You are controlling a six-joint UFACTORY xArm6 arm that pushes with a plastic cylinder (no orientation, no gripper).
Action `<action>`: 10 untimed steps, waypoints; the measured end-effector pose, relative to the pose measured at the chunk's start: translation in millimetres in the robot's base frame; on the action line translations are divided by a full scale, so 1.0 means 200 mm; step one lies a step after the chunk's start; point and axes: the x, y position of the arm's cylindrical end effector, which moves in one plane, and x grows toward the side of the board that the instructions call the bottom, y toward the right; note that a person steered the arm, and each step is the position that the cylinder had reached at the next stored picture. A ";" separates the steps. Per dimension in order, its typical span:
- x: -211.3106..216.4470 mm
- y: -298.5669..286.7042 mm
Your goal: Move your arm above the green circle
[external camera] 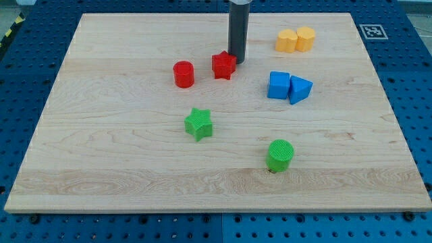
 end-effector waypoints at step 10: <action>0.25 0.08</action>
